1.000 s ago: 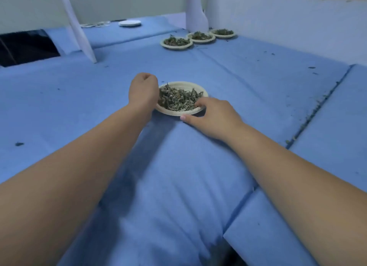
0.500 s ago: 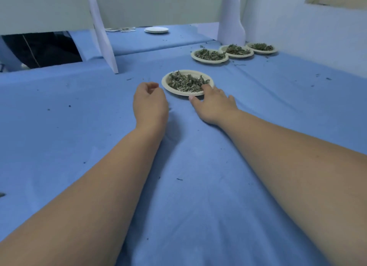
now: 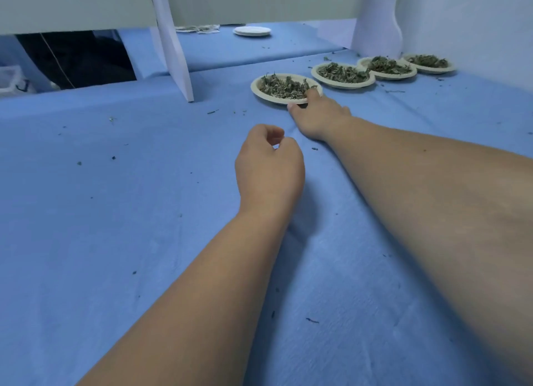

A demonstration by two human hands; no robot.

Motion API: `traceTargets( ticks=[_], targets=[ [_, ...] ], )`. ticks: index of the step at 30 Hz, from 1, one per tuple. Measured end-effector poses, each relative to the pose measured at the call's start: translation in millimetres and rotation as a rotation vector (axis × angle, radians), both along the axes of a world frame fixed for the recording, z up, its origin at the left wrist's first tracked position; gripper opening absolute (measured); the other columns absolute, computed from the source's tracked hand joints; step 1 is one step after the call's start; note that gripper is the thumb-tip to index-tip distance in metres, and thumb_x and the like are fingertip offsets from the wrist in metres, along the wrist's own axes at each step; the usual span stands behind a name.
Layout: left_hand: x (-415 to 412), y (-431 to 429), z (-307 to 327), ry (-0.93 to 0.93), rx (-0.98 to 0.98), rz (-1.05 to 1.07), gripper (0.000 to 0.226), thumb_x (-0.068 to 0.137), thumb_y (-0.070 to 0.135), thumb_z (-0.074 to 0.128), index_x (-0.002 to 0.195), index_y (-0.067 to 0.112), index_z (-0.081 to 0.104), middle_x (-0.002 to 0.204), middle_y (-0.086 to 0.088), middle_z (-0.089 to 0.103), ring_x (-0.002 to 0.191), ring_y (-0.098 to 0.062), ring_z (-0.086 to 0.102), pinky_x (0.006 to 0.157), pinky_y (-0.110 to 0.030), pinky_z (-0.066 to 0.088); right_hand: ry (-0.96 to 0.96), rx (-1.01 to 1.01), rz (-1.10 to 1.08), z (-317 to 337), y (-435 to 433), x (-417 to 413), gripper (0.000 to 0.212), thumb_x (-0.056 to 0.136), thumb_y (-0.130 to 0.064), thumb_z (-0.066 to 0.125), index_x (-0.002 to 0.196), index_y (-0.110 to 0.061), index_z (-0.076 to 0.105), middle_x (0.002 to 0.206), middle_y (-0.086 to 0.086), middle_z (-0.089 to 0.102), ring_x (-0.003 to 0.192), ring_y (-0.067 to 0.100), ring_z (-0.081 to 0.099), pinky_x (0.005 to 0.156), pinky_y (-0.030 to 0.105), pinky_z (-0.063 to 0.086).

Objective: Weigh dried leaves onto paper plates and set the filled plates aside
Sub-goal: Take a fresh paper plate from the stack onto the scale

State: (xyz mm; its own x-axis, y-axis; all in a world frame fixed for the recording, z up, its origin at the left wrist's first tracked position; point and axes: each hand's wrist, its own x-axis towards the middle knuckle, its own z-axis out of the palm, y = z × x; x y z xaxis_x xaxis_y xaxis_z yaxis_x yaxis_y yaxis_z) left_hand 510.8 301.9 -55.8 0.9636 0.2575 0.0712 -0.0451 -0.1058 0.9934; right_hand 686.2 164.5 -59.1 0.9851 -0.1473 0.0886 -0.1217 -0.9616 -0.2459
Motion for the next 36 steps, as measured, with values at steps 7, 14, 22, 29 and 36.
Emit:
traceTargets(
  ticks=[7,14,22,29,36],
  targets=[
    [-1.7,-2.1,1.8,-0.011,0.063,0.008,0.028,0.092,0.017,0.05,0.115,0.021,0.065,0.111,0.009,0.068,0.101,-0.017,0.067,0.093,-0.043,0.056,0.016,0.03,0.019,2.1,-3.1,20.0,0.077,0.093,-0.07,0.032,0.156,-0.026,0.025,0.157,0.008,0.04,0.142,0.034,0.037,0.115,0.054,0.027],
    [4.9,-3.0,-0.9,-0.045,0.2,-0.016,0.027,0.094,0.021,0.052,0.119,0.02,0.063,0.106,0.013,0.058,0.098,-0.009,0.055,0.07,-0.017,0.038,-0.017,0.064,-0.005,1.9,-7.3,-15.4,0.081,0.095,-0.064,0.035,0.159,-0.02,0.01,0.152,0.015,0.044,0.139,0.037,0.041,0.113,0.05,0.032],
    [-21.1,-24.7,6.4,-0.101,0.539,-0.187,0.038,0.097,0.023,0.052,0.134,0.017,0.053,0.132,-0.002,0.063,0.116,-0.023,0.06,0.086,-0.031,0.043,0.023,0.031,0.048,3.1,-32.5,-135.8,0.072,0.098,-0.057,0.039,0.157,-0.019,0.023,0.158,0.011,0.035,0.145,0.03,0.033,0.116,0.049,0.026],
    [-89.9,-84.5,11.2,-0.138,0.657,-0.469,0.049,0.094,0.012,0.047,0.143,0.014,0.05,0.146,-0.01,0.057,0.132,-0.028,0.053,0.102,-0.034,0.042,0.052,0.122,0.131,4.2,-78.5,-274.0,0.059,0.096,-0.033,0.048,0.152,-0.022,0.032,0.138,0.005,0.059,0.122,0.031,0.056,0.081,0.031,0.036],
    [-191.6,-156.7,19.5,-0.254,0.494,-0.585,0.038,0.095,0.008,0.044,0.129,0.013,0.06,0.126,-0.004,0.067,0.114,-0.021,0.061,0.091,-0.029,0.047,0.026,0.536,0.106,45.0,-143.6,-424.4,0.051,0.094,-0.017,0.05,0.141,-0.036,0.044,0.125,-0.025,0.063,0.102,-0.003,0.061,0.077,0.018,0.045]
  ],
)
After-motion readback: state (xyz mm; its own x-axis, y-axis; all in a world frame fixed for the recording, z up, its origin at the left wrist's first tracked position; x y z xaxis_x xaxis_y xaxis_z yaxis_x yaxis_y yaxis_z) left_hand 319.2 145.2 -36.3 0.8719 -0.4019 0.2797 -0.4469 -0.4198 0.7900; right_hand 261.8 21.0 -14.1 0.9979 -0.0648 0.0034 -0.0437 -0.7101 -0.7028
